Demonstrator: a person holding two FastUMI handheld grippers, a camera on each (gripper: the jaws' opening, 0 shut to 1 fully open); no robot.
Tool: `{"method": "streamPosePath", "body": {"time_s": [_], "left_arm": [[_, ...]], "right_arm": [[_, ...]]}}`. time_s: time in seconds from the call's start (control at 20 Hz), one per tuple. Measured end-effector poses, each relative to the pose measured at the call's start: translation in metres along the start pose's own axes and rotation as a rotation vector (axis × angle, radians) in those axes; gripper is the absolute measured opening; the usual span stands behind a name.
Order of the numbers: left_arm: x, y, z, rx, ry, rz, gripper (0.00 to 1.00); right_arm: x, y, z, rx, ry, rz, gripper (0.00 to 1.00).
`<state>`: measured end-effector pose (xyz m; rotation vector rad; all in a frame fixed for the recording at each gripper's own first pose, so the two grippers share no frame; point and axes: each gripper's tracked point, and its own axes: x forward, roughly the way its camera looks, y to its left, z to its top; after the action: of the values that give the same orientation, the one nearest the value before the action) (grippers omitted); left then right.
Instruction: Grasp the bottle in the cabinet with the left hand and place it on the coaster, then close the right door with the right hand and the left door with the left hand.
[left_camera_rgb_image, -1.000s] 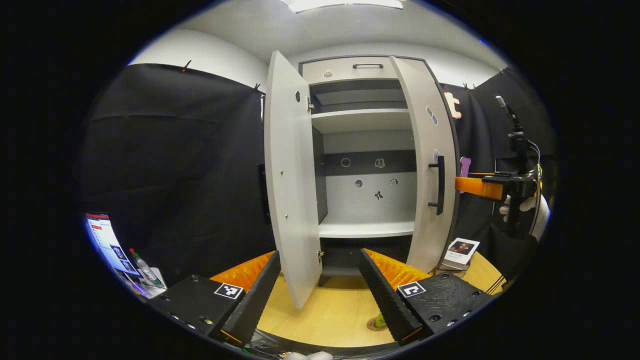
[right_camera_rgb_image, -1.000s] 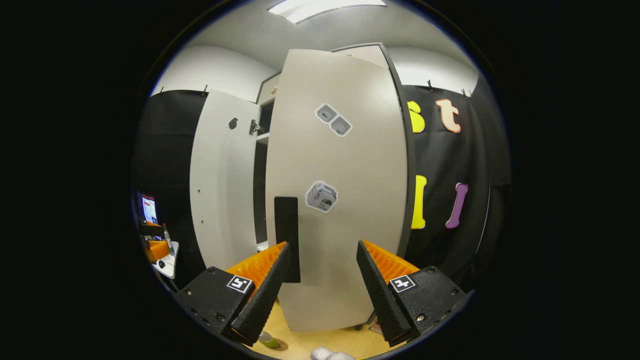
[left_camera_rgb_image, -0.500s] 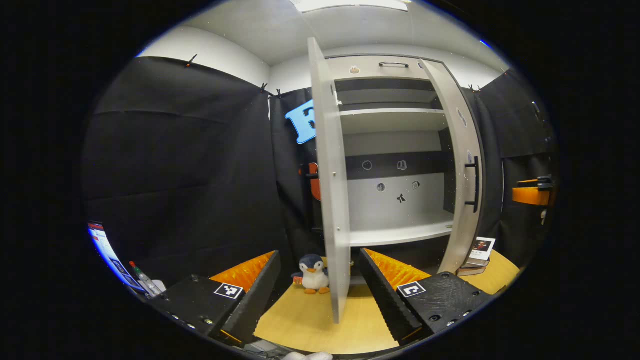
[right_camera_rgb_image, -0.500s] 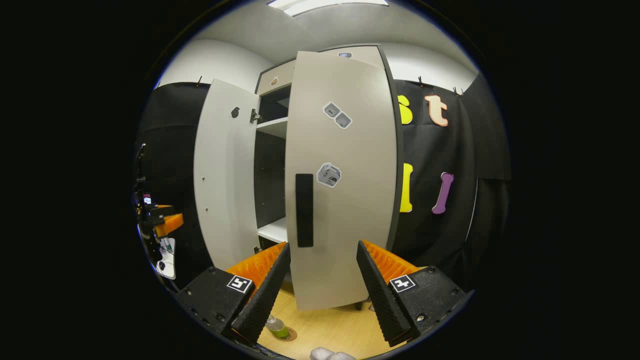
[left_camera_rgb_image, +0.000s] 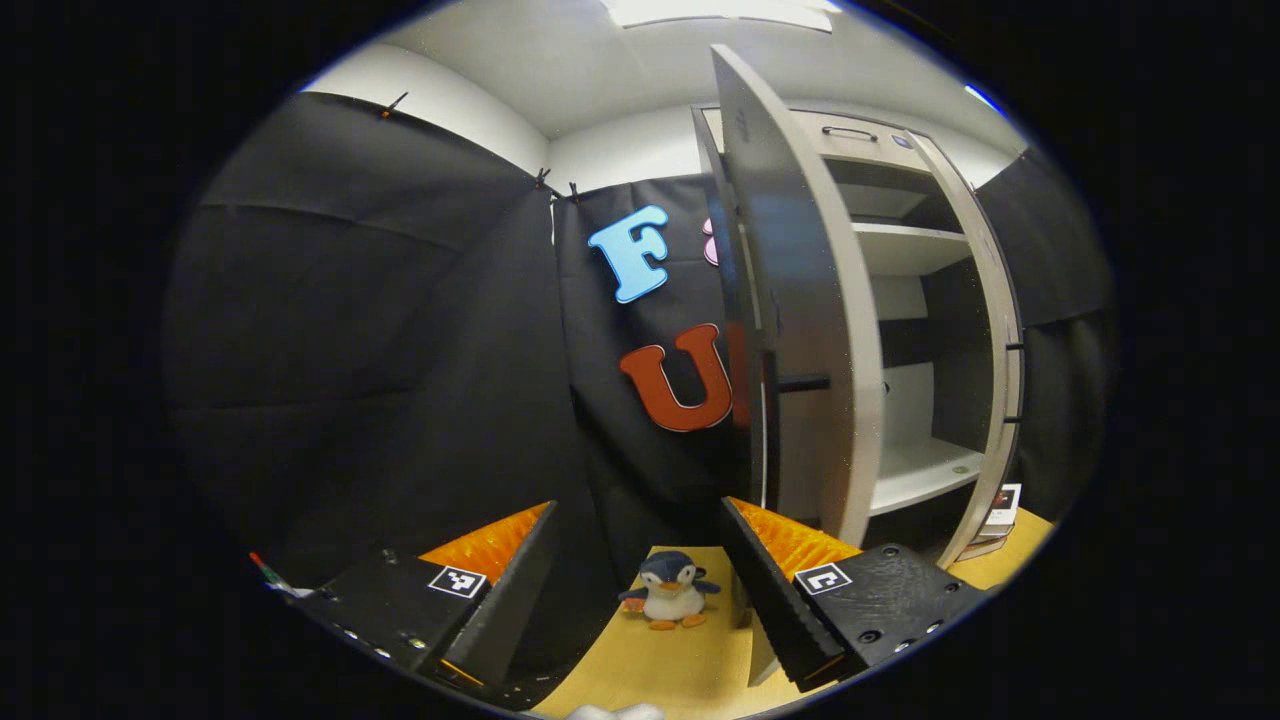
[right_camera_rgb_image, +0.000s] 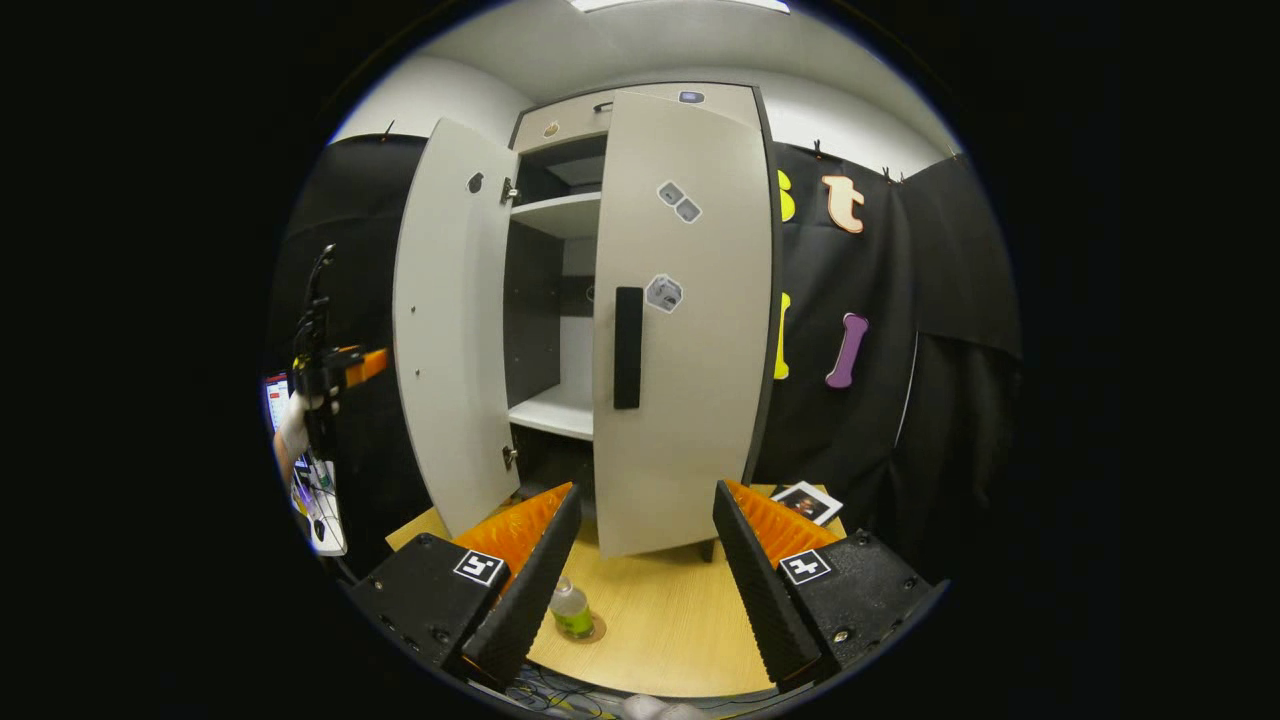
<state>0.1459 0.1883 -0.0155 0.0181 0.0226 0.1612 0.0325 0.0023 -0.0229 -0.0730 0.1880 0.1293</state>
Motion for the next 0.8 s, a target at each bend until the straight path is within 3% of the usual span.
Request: {"method": "streamPosePath", "body": {"time_s": [0.35, 0.5, 0.75, 0.8], "left_arm": [[0.033, -0.014, 0.015, 0.009, -0.047, -0.056, 0.96], [0.032, -0.016, 0.016, 0.031, -0.039, -0.063, 0.9], [0.029, -0.023, 0.014, 0.01, -0.019, -0.058, 0.9], [0.028, -0.026, 0.015, 0.014, -0.017, -0.055, 0.94]], "right_arm": [[-0.013, 0.011, -0.002, 0.006, 0.004, -0.01, 0.82], [-0.015, 0.009, -0.004, 0.007, 0.003, -0.008, 0.82], [-0.013, -0.004, -0.007, 0.029, 0.001, 0.007, 0.82], [-0.013, -0.006, -0.007, 0.033, -0.001, 0.012, 0.82]]}}
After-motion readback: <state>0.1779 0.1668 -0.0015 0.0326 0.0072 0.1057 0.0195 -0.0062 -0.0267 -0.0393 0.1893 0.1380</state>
